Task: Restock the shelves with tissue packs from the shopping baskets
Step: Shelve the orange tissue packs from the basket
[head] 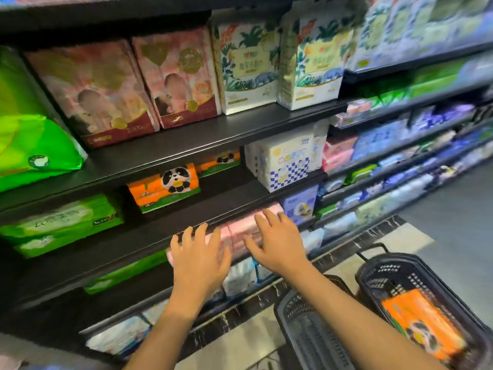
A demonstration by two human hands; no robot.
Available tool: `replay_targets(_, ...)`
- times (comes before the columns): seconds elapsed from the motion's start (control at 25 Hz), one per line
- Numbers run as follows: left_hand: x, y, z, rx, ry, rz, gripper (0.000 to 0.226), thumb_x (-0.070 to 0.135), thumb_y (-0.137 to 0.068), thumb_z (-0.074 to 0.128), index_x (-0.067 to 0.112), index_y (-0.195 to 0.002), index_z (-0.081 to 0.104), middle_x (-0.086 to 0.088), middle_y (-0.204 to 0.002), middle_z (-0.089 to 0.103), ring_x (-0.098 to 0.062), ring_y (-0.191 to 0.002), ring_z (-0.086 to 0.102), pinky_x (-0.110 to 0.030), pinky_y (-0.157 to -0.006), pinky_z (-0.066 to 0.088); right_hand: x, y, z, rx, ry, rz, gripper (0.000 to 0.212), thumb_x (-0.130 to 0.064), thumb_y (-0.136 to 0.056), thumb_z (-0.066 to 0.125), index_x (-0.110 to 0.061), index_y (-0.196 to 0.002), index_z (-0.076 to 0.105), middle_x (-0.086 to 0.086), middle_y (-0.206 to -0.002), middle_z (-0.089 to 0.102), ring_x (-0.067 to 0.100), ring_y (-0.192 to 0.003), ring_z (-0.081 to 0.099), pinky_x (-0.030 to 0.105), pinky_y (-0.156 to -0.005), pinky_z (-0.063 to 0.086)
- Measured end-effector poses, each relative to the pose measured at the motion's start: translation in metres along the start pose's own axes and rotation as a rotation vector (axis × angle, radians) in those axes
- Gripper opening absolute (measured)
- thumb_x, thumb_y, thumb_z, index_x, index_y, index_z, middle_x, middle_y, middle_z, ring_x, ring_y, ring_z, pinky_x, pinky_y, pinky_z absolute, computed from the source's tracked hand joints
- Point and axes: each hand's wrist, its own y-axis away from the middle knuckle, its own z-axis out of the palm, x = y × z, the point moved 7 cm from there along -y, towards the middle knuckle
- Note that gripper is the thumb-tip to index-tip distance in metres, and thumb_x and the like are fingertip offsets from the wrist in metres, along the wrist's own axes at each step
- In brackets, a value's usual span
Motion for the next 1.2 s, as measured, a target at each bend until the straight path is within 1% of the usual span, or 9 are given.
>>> replay_targets(0.12,0.059,0.031,0.007,-0.013,0.105,0.184,0.056,0.052,-0.086,0.041,0.019,-0.123,0.066,-0.014,-0.129,0.061,-0.042,-0.119,0.052,-0.061,-0.097,0.040,0.034,0.073,-0.028,0.021,0.069,0.163,0.068,-0.063,-0.087,0.042,-0.012,-0.128,0.062,0.013,-0.131,0.062,0.044,-0.112,0.057,0.052,-0.094,0.049)
replay_targets(0.24,0.121,0.070,0.015,-0.052,0.171,0.339,0.056,0.052,-0.086,0.043,0.018,-0.123,0.066,-0.014,-0.128,0.061,-0.042,-0.120,0.052,-0.063,-0.097,0.038,0.073,0.156,-0.048,0.001,0.139,0.332,0.069,-0.065,-0.088,0.041,-0.015,-0.132,0.060,0.010,-0.136,0.060,0.041,-0.119,0.055,0.051,-0.100,0.047)
replay_targets(0.36,0.172,0.109,0.022,-0.126,0.202,0.434,0.054,0.054,-0.087,0.045,0.020,-0.123,0.066,-0.012,-0.130,0.061,-0.040,-0.121,0.052,-0.063,-0.099,0.037,0.109,0.236,-0.061,-0.063,0.161,0.500,0.073,-0.069,-0.090,0.033,-0.019,-0.138,0.055,0.006,-0.142,0.056,0.037,-0.129,0.050,0.051,-0.108,0.040)
replay_targets(0.48,0.225,0.140,0.023,-0.174,0.216,0.522,0.055,0.054,-0.086,0.043,0.020,-0.123,0.066,-0.012,-0.129,0.061,-0.041,-0.120,0.054,-0.065,-0.099,0.038,0.148,0.307,-0.076,-0.032,0.168,0.630,0.070,-0.069,-0.090,0.036,-0.020,-0.136,0.057,0.003,-0.138,0.058,0.037,-0.126,0.051,0.050,-0.107,0.042)
replay_targets(0.56,0.265,0.156,0.021,-0.178,0.209,0.581,0.056,0.054,-0.085,0.043,0.020,-0.121,0.067,-0.013,-0.126,0.063,-0.042,-0.117,0.056,-0.066,-0.098,0.040,0.175,0.346,-0.079,-0.050,0.154,0.709,0.072,-0.070,-0.090,0.035,-0.021,-0.139,0.056,0.003,-0.142,0.056,0.038,-0.129,0.049,0.050,-0.107,0.042)
replay_targets(0.72,0.359,0.172,0.024,-0.177,0.191,0.662,0.054,0.054,-0.085,0.044,0.020,-0.120,0.067,-0.012,-0.124,0.064,-0.041,-0.115,0.058,-0.067,-0.095,0.043,0.236,0.400,-0.095,0.012,0.116,0.819,0.073,-0.070,-0.089,0.035,-0.020,-0.138,0.058,0.003,-0.142,0.057,0.035,-0.125,0.052,0.050,-0.105,0.044)
replay_targets(0.8,0.422,0.183,0.031,-0.196,0.182,0.688,0.055,0.055,-0.086,0.043,0.021,-0.122,0.066,-0.011,-0.127,0.063,-0.039,-0.116,0.058,-0.066,-0.096,0.042,0.281,0.429,-0.108,0.064,0.085,0.881,0.071,-0.069,-0.088,0.036,-0.021,-0.134,0.060,0.003,-0.140,0.058,0.037,-0.123,0.053,0.051,-0.103,0.045)
replay_targets(0.92,0.511,0.199,0.040,-0.218,0.208,0.705,0.056,0.056,-0.087,0.041,0.022,-0.124,0.064,-0.009,-0.129,0.062,-0.037,-0.120,0.055,-0.063,-0.100,0.039,0.356,0.463,-0.125,0.063,0.059,0.929,0.068,-0.068,-0.087,0.039,-0.020,-0.130,0.062,0.005,-0.139,0.058,0.039,-0.123,0.052,0.052,-0.103,0.044)
replay_targets(1.2,0.610,0.186,0.084,-0.265,0.161,0.734,0.051,0.054,-0.086,0.044,0.020,-0.119,0.065,-0.009,-0.124,0.062,-0.037,-0.114,0.057,-0.060,-0.096,0.040,0.472,0.468,-0.118,-0.038,0.039,0.927,0.062,-0.065,-0.090,0.043,-0.021,-0.131,0.058,0.003,-0.140,0.056,0.036,-0.123,0.051,0.048,-0.100,0.045)
